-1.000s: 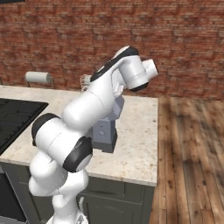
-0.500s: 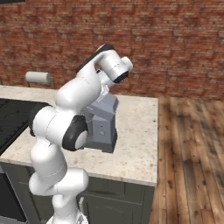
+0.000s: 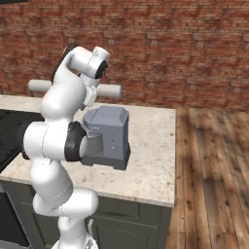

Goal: Close the stand mixer head.

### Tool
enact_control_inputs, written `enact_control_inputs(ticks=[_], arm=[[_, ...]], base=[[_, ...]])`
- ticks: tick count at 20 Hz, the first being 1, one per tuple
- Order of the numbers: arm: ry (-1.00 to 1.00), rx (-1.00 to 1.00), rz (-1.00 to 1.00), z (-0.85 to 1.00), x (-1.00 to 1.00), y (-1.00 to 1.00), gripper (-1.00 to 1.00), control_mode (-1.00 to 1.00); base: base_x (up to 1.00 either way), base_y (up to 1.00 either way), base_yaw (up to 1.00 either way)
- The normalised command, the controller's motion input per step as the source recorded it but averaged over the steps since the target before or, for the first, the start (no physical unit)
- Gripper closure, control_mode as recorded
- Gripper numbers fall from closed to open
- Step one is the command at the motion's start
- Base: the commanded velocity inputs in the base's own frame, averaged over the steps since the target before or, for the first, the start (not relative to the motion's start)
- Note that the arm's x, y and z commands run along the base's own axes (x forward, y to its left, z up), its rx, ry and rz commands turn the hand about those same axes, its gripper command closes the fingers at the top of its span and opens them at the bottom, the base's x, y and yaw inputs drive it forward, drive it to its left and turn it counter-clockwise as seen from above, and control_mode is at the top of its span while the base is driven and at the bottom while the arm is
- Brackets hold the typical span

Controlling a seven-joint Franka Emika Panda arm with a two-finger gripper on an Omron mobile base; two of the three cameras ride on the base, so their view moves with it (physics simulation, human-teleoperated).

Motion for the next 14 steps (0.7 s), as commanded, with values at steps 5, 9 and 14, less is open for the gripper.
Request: enact_control_inputs(ticks=[5, 9, 14], arm=[[-0.34, -0.22, -0.18, 0.0, -0.09, 0.96, -1.0, -1.0], [-0.19, -0.01, -0.03, 0.0, -0.41, 0.33, -1.0, -1.0], [-0.04, 0.0, 0.0, 0.0, -0.09, 0.06, -1.0, -1.0]], base=[[0.0, 0.0, 0.0], [0.0, 0.0, 0.0], [0.0, 0.0, 0.0]])
